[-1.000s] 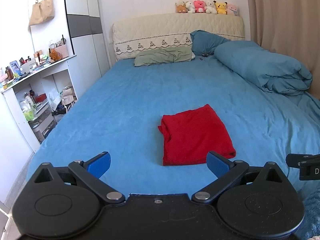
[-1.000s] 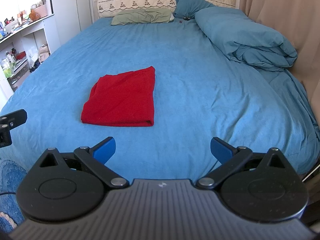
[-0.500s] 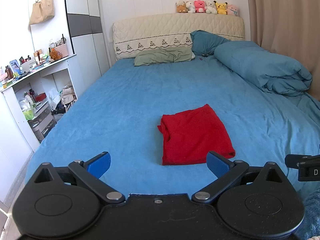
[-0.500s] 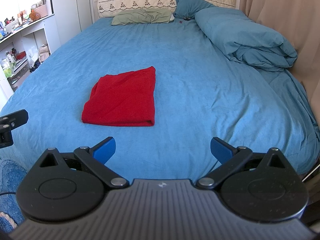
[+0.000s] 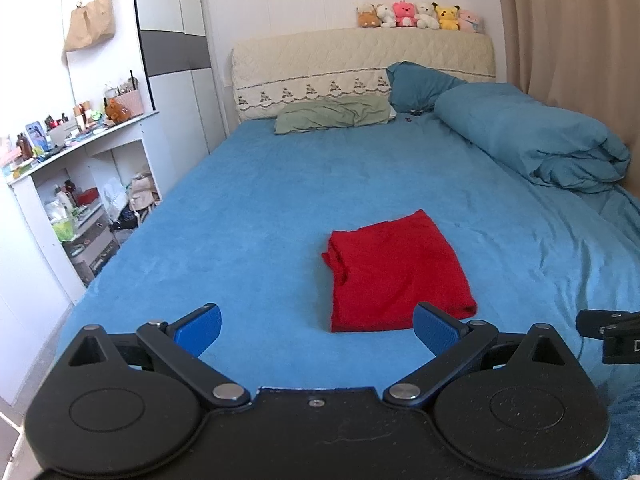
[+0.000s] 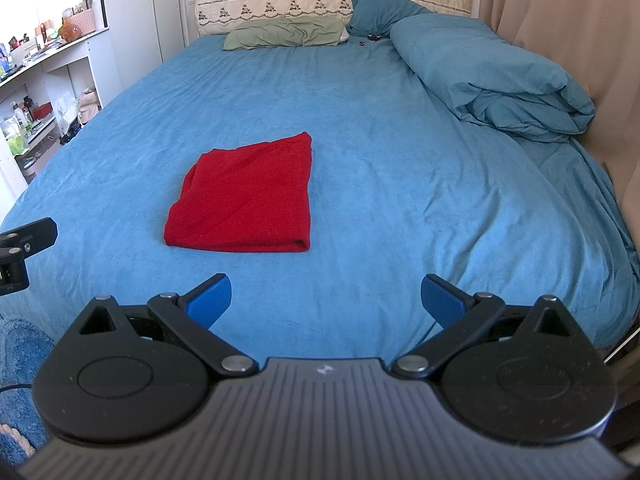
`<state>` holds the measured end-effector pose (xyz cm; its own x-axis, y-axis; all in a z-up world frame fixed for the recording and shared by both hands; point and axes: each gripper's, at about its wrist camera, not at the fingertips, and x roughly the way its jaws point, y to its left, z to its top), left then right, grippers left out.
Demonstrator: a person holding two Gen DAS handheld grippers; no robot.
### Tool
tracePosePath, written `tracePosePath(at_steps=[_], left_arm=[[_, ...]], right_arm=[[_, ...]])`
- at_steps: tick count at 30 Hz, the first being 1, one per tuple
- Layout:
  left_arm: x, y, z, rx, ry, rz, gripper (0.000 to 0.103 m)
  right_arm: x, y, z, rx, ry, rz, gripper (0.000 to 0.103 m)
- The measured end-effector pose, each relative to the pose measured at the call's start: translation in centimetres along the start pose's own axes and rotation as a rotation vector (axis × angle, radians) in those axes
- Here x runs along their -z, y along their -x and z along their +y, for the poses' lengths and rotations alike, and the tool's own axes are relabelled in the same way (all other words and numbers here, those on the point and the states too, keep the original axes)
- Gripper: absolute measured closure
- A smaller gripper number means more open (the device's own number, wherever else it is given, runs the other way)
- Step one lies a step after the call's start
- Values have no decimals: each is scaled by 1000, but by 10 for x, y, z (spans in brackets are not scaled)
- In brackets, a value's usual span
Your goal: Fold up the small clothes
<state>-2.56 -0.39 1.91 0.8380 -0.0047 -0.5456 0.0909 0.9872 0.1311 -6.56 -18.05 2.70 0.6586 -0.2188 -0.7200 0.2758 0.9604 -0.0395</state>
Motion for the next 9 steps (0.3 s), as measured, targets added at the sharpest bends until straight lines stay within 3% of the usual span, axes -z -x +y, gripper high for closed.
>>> tracePosePath(at_steps=[9], left_arm=[[0,3,-3,3,-12,-16,0]], right_arm=[[0,1,0,-1,0,-1,0]])
